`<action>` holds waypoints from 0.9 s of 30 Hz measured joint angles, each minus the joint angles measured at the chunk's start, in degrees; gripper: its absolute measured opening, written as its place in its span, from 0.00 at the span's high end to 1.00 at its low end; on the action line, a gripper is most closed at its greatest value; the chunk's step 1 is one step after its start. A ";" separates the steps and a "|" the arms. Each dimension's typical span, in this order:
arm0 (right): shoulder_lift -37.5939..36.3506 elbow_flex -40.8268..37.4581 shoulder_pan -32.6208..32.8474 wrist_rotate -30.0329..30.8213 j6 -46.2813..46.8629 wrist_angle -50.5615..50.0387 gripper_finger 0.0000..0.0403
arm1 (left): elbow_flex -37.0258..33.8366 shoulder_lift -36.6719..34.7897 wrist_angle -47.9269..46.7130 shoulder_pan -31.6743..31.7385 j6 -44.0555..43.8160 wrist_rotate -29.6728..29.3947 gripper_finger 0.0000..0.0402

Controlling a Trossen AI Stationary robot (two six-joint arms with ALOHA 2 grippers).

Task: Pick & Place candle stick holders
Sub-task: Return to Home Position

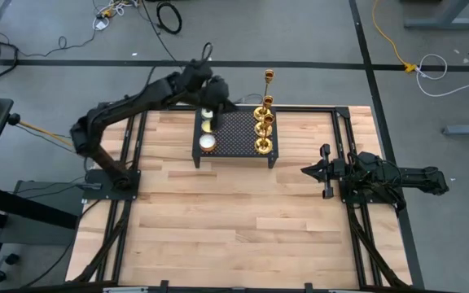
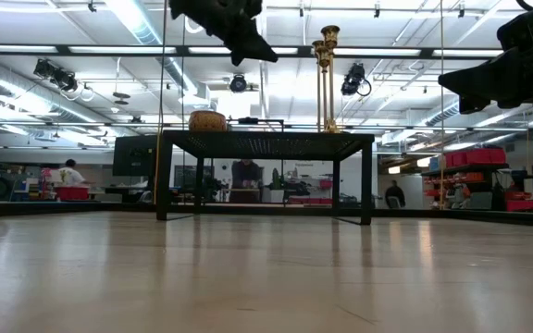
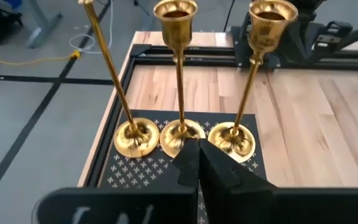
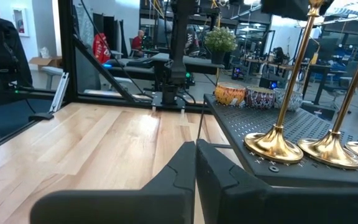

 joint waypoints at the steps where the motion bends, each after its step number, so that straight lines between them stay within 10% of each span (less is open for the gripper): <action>1: 0.00 -0.01 0.01 0.02 0.00 0.00 0.97 | -2.51 -1.52 1.90 -0.10 -0.70 -0.02 0.99; 27: 0.00 -0.01 0.01 0.00 0.00 0.00 0.97 | -50.03 -28.92 30.69 -4.85 2.20 0.64 1.00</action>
